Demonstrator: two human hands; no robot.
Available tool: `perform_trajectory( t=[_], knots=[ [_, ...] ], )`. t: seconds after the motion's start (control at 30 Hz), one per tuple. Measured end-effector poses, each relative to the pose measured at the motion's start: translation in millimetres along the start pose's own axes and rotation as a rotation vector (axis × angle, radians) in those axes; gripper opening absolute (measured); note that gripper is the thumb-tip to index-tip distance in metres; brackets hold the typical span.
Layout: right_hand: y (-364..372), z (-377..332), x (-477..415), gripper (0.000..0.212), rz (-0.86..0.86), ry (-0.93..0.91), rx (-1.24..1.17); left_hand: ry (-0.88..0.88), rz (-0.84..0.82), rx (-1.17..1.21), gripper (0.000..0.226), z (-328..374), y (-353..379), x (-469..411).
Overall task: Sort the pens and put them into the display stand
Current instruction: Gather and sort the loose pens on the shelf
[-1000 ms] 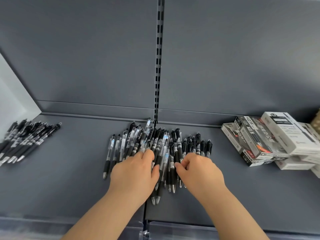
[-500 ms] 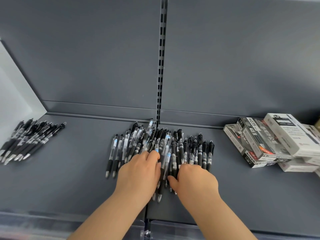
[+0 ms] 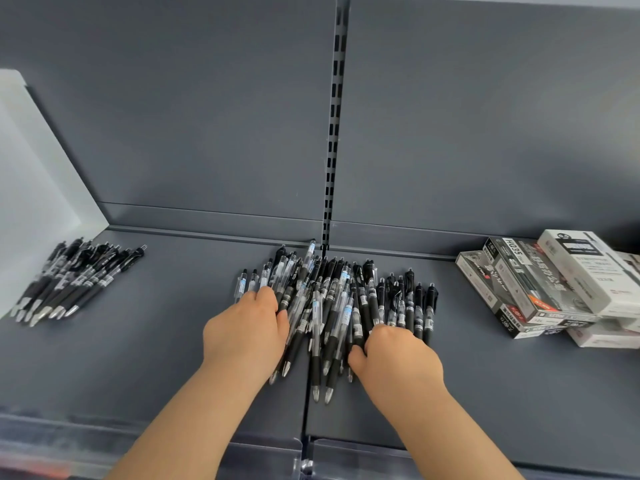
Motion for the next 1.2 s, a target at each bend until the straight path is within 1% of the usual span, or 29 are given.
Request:
perform_trajectory(
  t=[0.07, 0.17, 0.37, 0.47, 0.6, 0.8, 0.9, 1.03, 1.2],
  knots=[
    [-0.1, 3.0, 0.1, 0.041, -0.002, 0.008, -0.054, -0.004, -0.033, -0.020, 0.025, -0.5, 1.9, 0.3],
    [0.1, 8.6, -0.5, 0.034, 0.008, 0.028, -0.171, 0.019, -0.053, -0.063, 0.027, 1.6, 4.2, 0.8],
    [-1.8, 16.3, -2.8, 0.023, 0.037, 0.044, -0.434, 0.005, -0.167, -0.215, 0.041, 0.7, 10.4, 1.2],
    [0.0, 11.0, -2.2, 0.024, 0.024, 0.012, -0.500, -0.005, -0.196, -0.167, 0.041, -1.4, 12.5, 1.2],
    [2.9, 5.6, -3.0, 0.024, 0.020, -0.007, -0.558, -0.005, -0.113, -0.070, 0.037, -1.6, 4.4, 2.8],
    [-7.0, -8.0, -8.5, 0.022, 0.050, -0.024, -0.577, 0.051, 0.038, 0.040, 0.033, -2.6, -16.8, 10.9],
    [-11.0, -22.9, -12.1, 0.023, 0.051, -0.038, -0.590, 0.054, 0.070, 0.059, 0.035, -12.2, -24.4, 15.0],
    [-15.1, -47.2, -11.7, 0.020, 0.051, -0.051, -0.609, 0.059, 0.080, 0.107, 0.038, -29.3, -35.0, 12.9],
    [-20.8, -93.3, -10.3, 0.023, 0.062, -0.051, -0.603, 0.108, 0.134, 0.085, 0.035, -71.7, -53.0, 5.8]
  ],
)
Point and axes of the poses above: each hand's wrist, its own x-axis away from the middle knuckle, its own y-axis out of the palm, z = x × y, the point moved 6 cm from there along -x, towards the middle knuckle, and after that the axes turned 15 degrees about x, right-handed, at the moved point
